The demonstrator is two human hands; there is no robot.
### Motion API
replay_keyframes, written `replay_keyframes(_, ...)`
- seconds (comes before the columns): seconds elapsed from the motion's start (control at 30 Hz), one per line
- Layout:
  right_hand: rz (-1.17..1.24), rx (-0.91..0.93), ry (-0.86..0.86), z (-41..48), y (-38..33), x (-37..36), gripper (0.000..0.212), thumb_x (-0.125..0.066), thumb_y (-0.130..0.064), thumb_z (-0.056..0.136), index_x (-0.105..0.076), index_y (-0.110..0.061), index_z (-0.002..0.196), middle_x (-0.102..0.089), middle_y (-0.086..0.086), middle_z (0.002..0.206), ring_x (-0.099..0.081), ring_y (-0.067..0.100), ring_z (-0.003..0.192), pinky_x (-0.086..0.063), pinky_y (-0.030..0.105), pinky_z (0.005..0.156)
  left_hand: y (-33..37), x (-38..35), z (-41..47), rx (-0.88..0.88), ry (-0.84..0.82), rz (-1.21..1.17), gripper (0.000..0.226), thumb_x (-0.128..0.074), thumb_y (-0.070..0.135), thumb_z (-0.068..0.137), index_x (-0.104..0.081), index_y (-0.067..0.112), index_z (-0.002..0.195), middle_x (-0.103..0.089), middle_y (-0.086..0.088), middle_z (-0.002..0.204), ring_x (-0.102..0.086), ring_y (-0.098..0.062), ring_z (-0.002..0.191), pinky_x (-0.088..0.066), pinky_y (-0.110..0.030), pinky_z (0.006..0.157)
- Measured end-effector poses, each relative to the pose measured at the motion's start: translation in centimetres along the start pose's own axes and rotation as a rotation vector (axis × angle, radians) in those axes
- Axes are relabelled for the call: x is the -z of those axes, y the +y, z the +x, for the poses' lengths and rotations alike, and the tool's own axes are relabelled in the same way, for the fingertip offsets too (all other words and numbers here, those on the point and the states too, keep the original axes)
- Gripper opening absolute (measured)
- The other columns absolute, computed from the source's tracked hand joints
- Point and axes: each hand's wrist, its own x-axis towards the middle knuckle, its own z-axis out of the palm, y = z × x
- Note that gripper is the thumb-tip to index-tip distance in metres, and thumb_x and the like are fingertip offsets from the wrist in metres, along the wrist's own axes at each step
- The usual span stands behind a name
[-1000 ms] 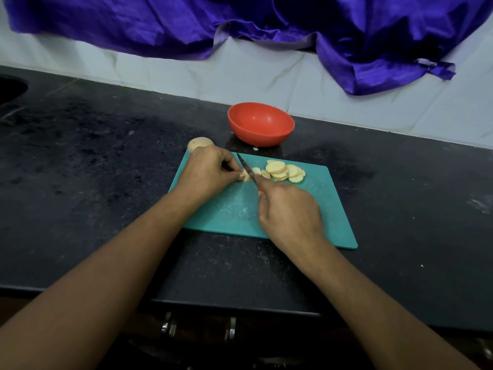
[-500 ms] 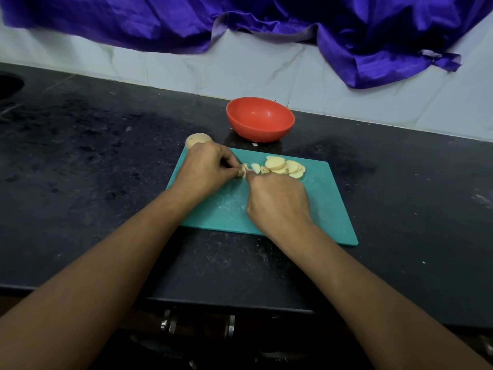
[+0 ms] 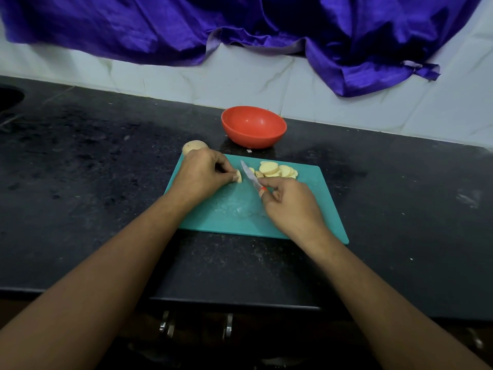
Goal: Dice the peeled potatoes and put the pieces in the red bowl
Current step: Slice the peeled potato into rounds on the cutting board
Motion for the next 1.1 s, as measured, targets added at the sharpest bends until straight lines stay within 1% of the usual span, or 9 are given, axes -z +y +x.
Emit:
replay_keyframes(0.17, -0.228, 0.142, 0.046, -1.3, -1.6, -0.6, 0.042, -0.047, -0.033, 0.102, -0.056, -0.041, 0.142, -0.069, -0.005, 0.088, -0.063, 0.020, 0.078, -0.044, 0.032, 0.063, -0.1, 0.1, 0.1, 0.019, -0.004, 0.016, 0.008, -0.087, 0.021, 0.080, -0.080, 0.022, 0.079, -0.070, 0.018, 0.074, -0.063, 0.006, 0.070, -0.042, -0.005, 0.065)
replay_keyframes(0.23, -0.296, 0.177, 0.057, -1.5, -2.0, -0.7, 0.044, -0.044, -0.031, 0.103, -0.053, -0.038, 0.146, -0.071, -0.001, 0.097, -0.065, 0.023, 0.085, -0.044, 0.034, 0.066, -0.1, 0.1, 0.1, 0.021, -0.008, 0.016, 0.008, -0.088, 0.022, 0.080, -0.080, 0.023, 0.078, -0.070, 0.018, 0.073, -0.063, 0.007, 0.070, -0.041, -0.005, 0.064)
replay_keyframes(0.33, -0.368, 0.195, 0.033, -1.5, -2.5, -0.8, 0.047, -0.042, -0.028, 0.104, -0.048, -0.035, 0.149, -0.070, -0.001, 0.099, -0.066, 0.025, 0.087, -0.046, 0.036, 0.067, 0.0, 0.2, 0.0, 0.020, -0.013, 0.013, 0.008, -0.087, 0.024, 0.081, -0.080, 0.025, 0.077, -0.071, 0.018, 0.074, -0.064, 0.004, 0.073, -0.046, -0.012, 0.069)
replay_keyframes(0.47, -0.461, 0.198, 0.016, -1.4, -2.7, -1.2, 0.049, -0.043, -0.025, 0.104, -0.043, -0.029, 0.153, -0.065, -0.003, 0.093, -0.063, 0.022, 0.078, -0.040, 0.034, 0.060, 0.2, 0.3, 0.0, 0.025, -0.018, 0.022, 0.009, -0.086, 0.024, 0.081, -0.079, 0.026, 0.076, -0.070, 0.019, 0.072, -0.064, 0.002, 0.073, -0.051, -0.019, 0.072)
replay_keyframes(0.63, -0.577, 0.177, -0.032, -1.4, -3.2, -1.5, 0.056, -0.044, -0.020, 0.103, -0.034, -0.022, 0.158, -0.061, -0.001, 0.093, -0.047, 0.020, 0.067, -0.034, 0.035, 0.057, 0.1, 0.2, 0.1, 0.027, -0.012, 0.036, 0.006, -0.086, 0.024, 0.082, -0.081, 0.023, 0.078, -0.071, 0.017, 0.074, -0.065, 0.000, 0.075, -0.055, -0.024, 0.075)
replay_keyframes(0.8, -0.618, 0.189, -0.071, -0.8, -3.6, -1.4, 0.056, -0.046, -0.017, 0.102, -0.035, -0.020, 0.157, -0.051, -0.002, 0.084, -0.048, 0.020, 0.069, -0.037, 0.035, 0.058, 0.1, 0.2, 0.2, 0.017, -0.012, 0.045, 0.010, -0.086, 0.022, 0.082, -0.079, 0.026, 0.076, -0.070, 0.019, 0.073, -0.065, 0.003, 0.073, -0.054, -0.021, 0.075)
replay_keyframes(0.9, -0.646, 0.197, -0.083, -0.4, -4.1, -1.4, 0.055, -0.047, -0.015, 0.101, -0.038, -0.018, 0.155, -0.064, 0.002, 0.096, -0.053, 0.023, 0.075, -0.036, 0.036, 0.060, 0.1, 0.1, 0.2, 0.012, -0.014, 0.045, 0.012, -0.086, 0.021, 0.082, -0.078, 0.027, 0.076, -0.071, 0.020, 0.074, -0.065, 0.004, 0.074, -0.055, -0.021, 0.076)
replay_keyframes(0.97, -0.641, 0.199, -0.072, -0.2, -4.5, -1.5, 0.052, -0.048, -0.016, 0.101, -0.042, -0.017, 0.152, -0.067, 0.003, 0.102, -0.063, 0.026, 0.087, -0.035, 0.036, 0.061, 0.1, 0.1, 0.2, 0.011, -0.010, 0.046, 0.012, -0.085, 0.021, 0.082, -0.078, 0.027, 0.075, -0.070, 0.020, 0.073, -0.064, 0.005, 0.073, -0.054, -0.018, 0.075)
replay_keyframes(1.1, -0.599, 0.205, -0.074, 0.6, -4.7, -1.5, 0.043, -0.048, -0.017, 0.100, -0.053, -0.021, 0.142, -0.068, 0.005, 0.106, -0.066, 0.029, 0.098, -0.036, 0.035, 0.065, 0.3, 0.2, 0.0, 0.008, 0.002, 0.049, 0.014, -0.084, 0.020, 0.083, -0.077, 0.026, 0.073, -0.067, 0.021, 0.069, -0.062, 0.008, 0.068, -0.052, -0.015, 0.071)
